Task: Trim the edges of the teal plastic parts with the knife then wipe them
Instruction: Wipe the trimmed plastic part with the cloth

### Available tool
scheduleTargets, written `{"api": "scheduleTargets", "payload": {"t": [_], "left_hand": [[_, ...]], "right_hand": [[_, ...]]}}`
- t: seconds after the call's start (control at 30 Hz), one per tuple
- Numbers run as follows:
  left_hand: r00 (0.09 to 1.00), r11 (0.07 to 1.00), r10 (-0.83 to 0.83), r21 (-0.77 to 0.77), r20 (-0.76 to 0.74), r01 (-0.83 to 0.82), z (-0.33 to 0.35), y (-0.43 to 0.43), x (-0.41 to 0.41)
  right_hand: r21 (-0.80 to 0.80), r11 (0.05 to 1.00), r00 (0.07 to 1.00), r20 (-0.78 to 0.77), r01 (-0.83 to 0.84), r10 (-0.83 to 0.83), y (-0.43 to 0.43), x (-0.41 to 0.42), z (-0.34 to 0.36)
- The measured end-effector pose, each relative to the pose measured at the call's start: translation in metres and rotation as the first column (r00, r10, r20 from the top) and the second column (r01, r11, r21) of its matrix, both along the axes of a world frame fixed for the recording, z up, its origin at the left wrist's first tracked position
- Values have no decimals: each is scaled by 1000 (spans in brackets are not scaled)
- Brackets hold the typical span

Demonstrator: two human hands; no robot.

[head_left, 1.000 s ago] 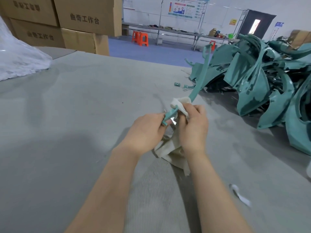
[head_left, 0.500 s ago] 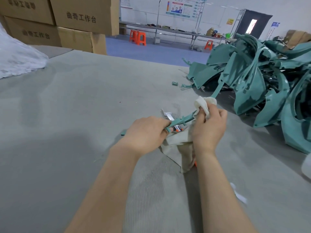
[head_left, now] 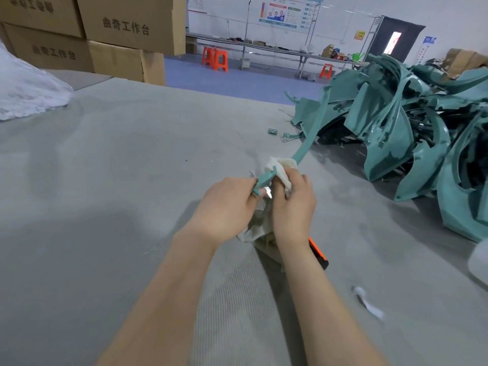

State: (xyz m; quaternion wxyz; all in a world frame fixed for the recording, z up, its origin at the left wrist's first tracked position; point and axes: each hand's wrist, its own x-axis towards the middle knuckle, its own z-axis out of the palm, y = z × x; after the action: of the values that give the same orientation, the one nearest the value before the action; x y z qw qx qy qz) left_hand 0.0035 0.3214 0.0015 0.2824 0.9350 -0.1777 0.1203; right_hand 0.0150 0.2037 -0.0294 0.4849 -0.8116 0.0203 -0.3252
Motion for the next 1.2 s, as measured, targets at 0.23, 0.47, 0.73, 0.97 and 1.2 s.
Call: {"api": "scheduleTargets", "payload": {"t": [0.23,0.47,0.73,0.97,1.2], "left_hand": [[997,992,64,-106,-35,-67,3,8,2],[994,956,66,-280,-90,-89,4,15,4],[980,652,31,-739,-194,-167,9,15,4],[927,281,-180,-920,-329,-272,12,17,2],[912,393,-177,-876,-371,-280,17,-2,-3]], "right_hand": [[384,890,966,12,-244,260,20,-7,12],[389,835,918,90,-389,386,29,-20,24],[527,782,941,123,-331,315,4,-23,41],[837,328,872,306,-437,381,-18,-23,49],[275,879,920,158,-389,358,18,-22,35]]}}
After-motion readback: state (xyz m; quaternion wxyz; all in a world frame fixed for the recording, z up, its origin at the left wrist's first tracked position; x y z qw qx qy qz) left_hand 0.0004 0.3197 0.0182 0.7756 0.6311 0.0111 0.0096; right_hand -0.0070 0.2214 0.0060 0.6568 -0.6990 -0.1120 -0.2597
